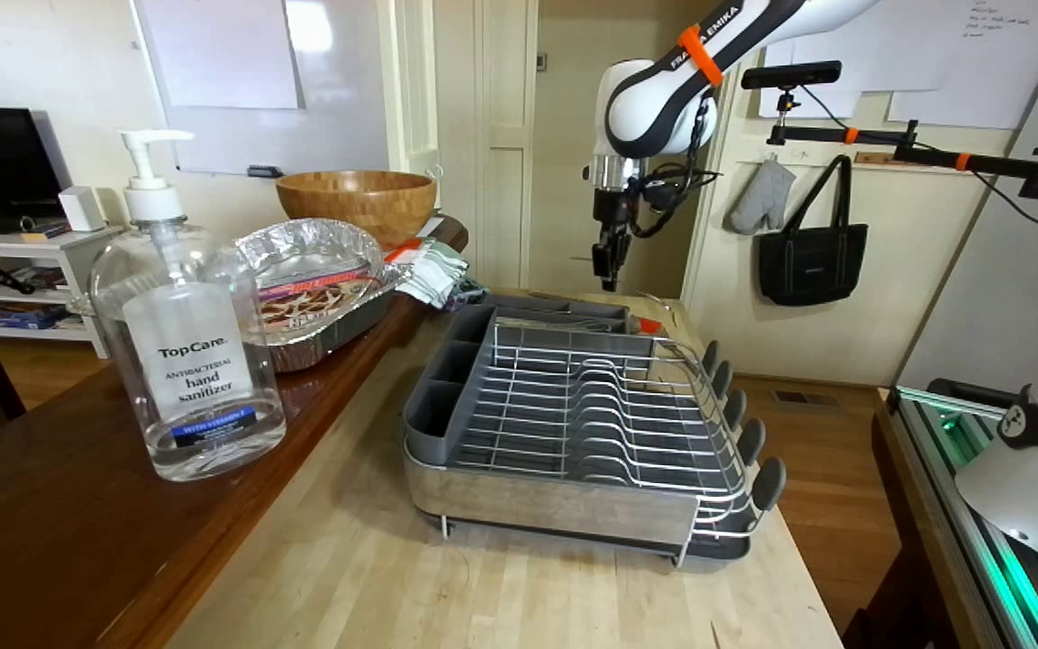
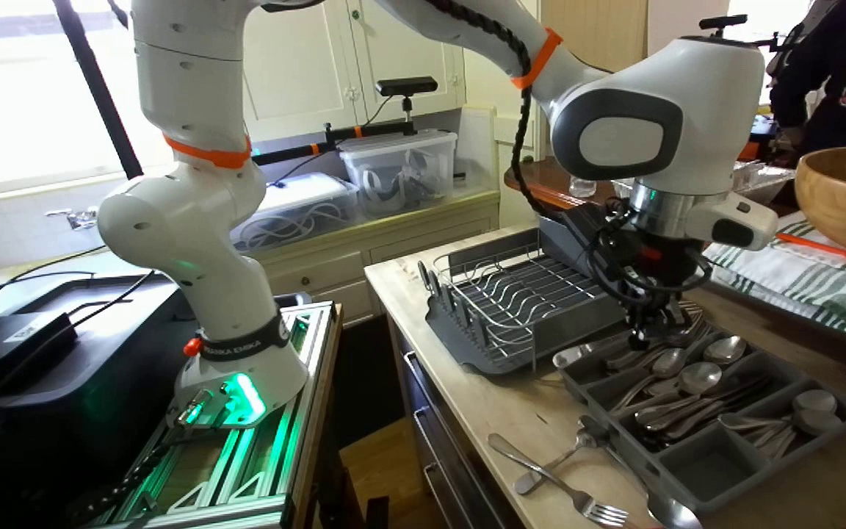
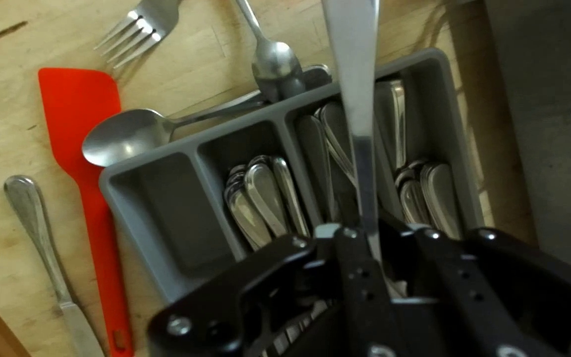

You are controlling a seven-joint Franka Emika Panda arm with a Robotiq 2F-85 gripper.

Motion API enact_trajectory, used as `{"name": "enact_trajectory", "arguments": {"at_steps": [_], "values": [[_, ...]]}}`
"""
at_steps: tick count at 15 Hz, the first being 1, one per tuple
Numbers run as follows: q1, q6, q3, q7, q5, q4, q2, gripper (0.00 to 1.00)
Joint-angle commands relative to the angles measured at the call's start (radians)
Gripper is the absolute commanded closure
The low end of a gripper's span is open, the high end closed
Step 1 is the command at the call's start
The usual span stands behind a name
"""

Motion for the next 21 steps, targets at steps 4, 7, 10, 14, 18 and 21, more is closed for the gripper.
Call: {"name": "enact_trajectory", "arguments": {"at_steps": [4, 7, 10, 14, 18, 21], "values": [[0.025, -0.028, 0.041, -0.056, -0.032, 0.067, 0.076, 0.99], [0.037, -0.011, 0.061, -0.075, -0.035, 0.071, 0.097, 0.99], [0.044, -0.004, 0.074, -0.095, -0.04, 0.081, 0.12, 0.99], [0.045, 0.011, 0.082, -0.119, -0.046, 0.105, 0.157, 0.99], [0.044, 0.028, 0.092, -0.138, -0.047, 0.148, 0.197, 0.99], [0.043, 0.039, 0.104, -0.147, -0.04, 0.175, 0.223, 0.99]]}}
